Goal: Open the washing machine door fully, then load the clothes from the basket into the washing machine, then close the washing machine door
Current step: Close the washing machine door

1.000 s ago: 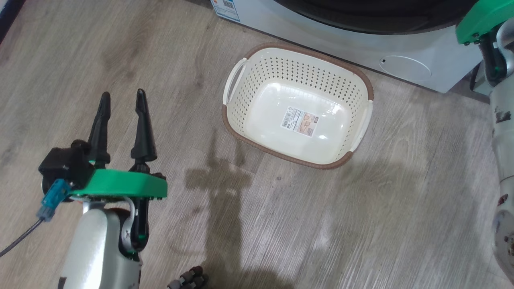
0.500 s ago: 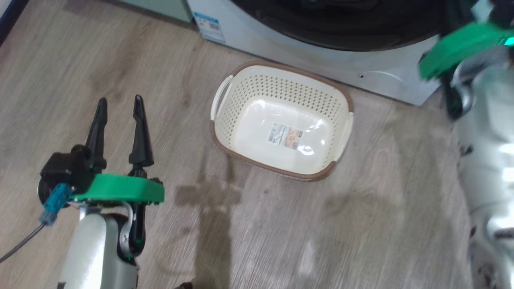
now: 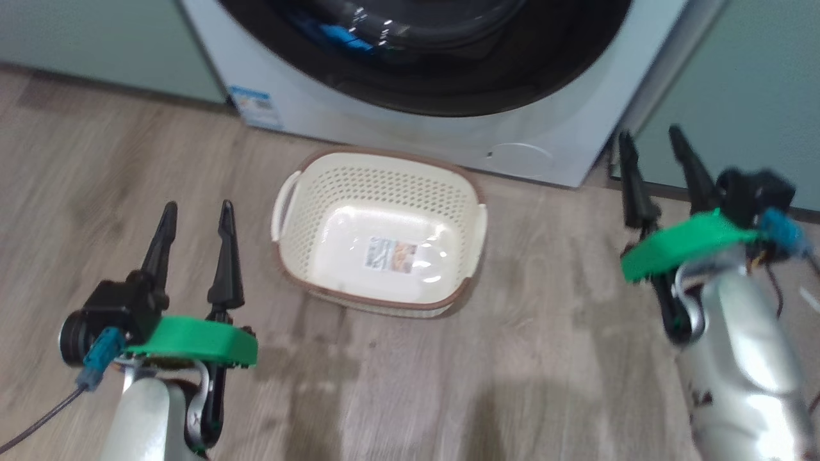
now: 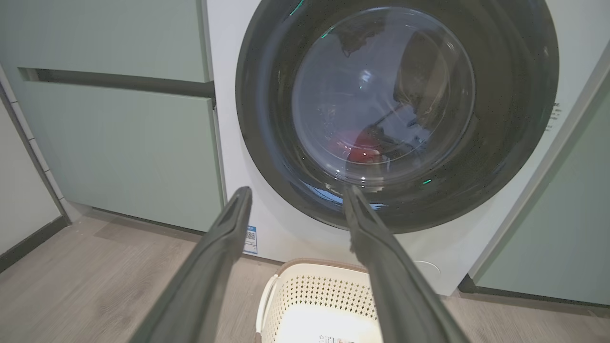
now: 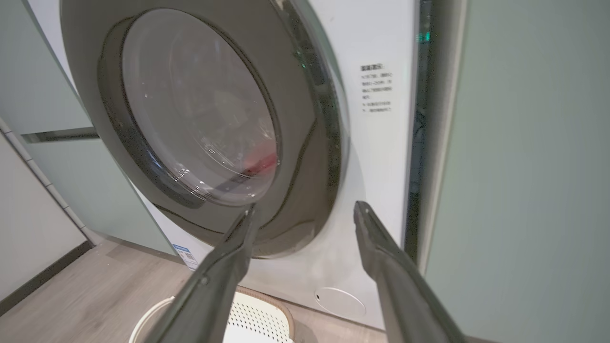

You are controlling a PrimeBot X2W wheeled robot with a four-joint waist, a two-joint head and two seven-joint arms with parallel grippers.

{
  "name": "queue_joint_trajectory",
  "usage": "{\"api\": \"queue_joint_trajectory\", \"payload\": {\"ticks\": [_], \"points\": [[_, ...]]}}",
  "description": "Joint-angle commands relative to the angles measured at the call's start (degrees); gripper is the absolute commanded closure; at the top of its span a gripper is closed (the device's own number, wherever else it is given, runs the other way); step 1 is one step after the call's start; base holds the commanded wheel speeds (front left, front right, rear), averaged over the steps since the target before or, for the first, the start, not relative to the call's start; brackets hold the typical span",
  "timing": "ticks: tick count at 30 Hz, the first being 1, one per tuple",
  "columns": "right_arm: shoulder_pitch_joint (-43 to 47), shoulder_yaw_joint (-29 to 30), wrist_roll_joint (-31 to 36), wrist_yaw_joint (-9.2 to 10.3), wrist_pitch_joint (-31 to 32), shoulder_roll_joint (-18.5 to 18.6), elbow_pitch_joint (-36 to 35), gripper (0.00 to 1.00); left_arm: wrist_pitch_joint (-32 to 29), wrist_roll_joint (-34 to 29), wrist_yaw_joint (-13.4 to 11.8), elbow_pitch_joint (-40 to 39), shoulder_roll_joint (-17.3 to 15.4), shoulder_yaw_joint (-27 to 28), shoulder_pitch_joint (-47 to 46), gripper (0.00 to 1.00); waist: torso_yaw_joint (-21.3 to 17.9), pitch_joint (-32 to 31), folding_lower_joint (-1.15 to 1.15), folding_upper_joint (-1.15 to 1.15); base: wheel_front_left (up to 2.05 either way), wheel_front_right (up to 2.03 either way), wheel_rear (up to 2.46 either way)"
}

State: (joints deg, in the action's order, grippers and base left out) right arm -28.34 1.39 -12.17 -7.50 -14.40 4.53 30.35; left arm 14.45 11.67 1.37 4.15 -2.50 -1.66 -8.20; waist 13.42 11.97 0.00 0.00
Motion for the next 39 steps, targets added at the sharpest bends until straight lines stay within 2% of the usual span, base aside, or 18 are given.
{"api": "queue_joint_trajectory", "payload": {"ticks": [1, 8, 15, 27, 39], "points": [[2.08, -1.55, -0.18, 0.01, -0.07, -1.21, -4.27, 0.00, 0.54, -0.56, 0.16, -1.52, -1.50, 1.95, -0.10, 0.00, -3.22, -2.25, 0.00, 0.00, 0.00, 0.00, 0.00], [13.29, -0.70, -1.11, 0.01, 3.02, -1.61, -14.80, 0.00, 0.55, -1.44, 0.65, -0.91, -2.08, 1.10, 2.12, 0.00, -7.70, -5.07, 0.00, 0.00, 0.00, 0.00, 0.00], [21.41, 0.06, -2.81, 0.01, 6.04, -1.64, -23.04, 0.00, 0.52, -1.66, 0.32, -0.89, -2.36, 0.71, 4.68, 0.00, -10.51, -7.39, 0.00, 0.00, 0.00, 0.00, 0.00], [28.01, 1.21, -4.12, 0.01, 8.92, -1.65, -30.05, 0.00, -0.49, -1.95, 0.05, -2.03, -3.36, -0.26, 8.72, 0.00, -11.82, -9.86, 0.00, 0.00, 0.00, 0.00, 0.00], [29.29, 1.77, -4.64, 0.01, 8.96, -1.65, -31.55, 0.00, -0.68, -1.67, -0.40, -2.98, -3.84, -0.64, 9.06, 0.00, -11.74, -9.45, 0.00, 0.00, 0.00, 0.00, 0.00]]}}
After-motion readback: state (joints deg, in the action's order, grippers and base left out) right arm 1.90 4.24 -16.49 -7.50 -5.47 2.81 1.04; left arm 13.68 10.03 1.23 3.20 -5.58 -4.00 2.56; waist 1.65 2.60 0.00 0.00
